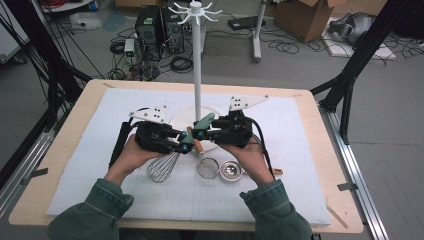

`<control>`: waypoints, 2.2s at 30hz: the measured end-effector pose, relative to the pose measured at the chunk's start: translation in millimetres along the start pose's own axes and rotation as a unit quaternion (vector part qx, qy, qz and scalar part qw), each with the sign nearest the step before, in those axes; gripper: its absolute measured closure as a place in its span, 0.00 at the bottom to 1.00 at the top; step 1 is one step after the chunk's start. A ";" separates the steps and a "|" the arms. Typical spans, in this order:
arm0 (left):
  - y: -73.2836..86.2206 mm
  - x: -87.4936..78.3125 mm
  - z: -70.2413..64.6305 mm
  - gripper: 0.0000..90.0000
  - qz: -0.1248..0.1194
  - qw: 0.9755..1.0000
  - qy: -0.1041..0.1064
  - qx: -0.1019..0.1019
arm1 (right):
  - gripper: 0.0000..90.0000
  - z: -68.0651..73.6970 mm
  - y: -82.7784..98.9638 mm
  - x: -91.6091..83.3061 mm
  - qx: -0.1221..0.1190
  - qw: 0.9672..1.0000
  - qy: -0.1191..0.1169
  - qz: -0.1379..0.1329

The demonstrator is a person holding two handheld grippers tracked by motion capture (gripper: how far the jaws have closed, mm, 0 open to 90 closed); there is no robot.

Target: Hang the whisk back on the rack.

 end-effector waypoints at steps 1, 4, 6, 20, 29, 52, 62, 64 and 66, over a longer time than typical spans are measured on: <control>0.3 0.5 -0.3 0.76 0.003 1.000 0.000 0.000 | 0.72 0.0 0.0 0.0 0.000 1.000 0.000 0.000; 0.6 0.3 0.1 0.76 0.000 1.000 -0.001 -0.003 | 0.73 3.0 -2.5 3.4 -0.009 1.000 0.015 0.003; 0.2 -1.2 1.1 0.75 -0.002 1.000 -0.004 -0.002 | 0.73 5.1 -4.0 4.8 -0.010 1.000 0.025 0.006; -3.1 -6.7 1.7 0.76 0.001 0.999 -0.037 0.009 | 0.73 9.9 -13.6 13.4 -0.022 0.998 0.063 0.004; -8.5 -9.3 -4.3 0.77 -0.025 1.000 -0.003 0.006 | 0.67 14.9 -14.1 17.2 -0.027 0.999 0.012 -0.027; -7.0 -28.0 -2.5 0.65 -0.032 0.998 -0.054 -0.001 | 0.74 19.3 -9.3 31.6 -0.030 0.999 0.007 -0.018; 9.7 -53.3 1.2 0.49 -0.023 0.993 -0.115 -0.015 | 0.74 16.3 -12.3 29.9 -0.034 0.999 0.028 -0.009; 13.7 -58.7 0.3 0.46 -0.020 0.992 -0.126 -0.011 | 0.74 13.4 -15.9 25.5 -0.036 0.998 0.041 -0.003; 18.3 -63.9 0.2 0.44 -0.014 0.990 -0.141 -0.011 | 0.74 12.1 -17.3 23.6 -0.036 0.998 0.045 -0.002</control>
Point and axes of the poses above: each handheld gripper's, and its own axes: x roughly forward along the jaws, y roughly out of its underside, z roughly to its left, the point moved 9 cm from there along x, roughly forward along the jaws, and after that the axes turned 8 degrees about x, right-handed, at the moved point
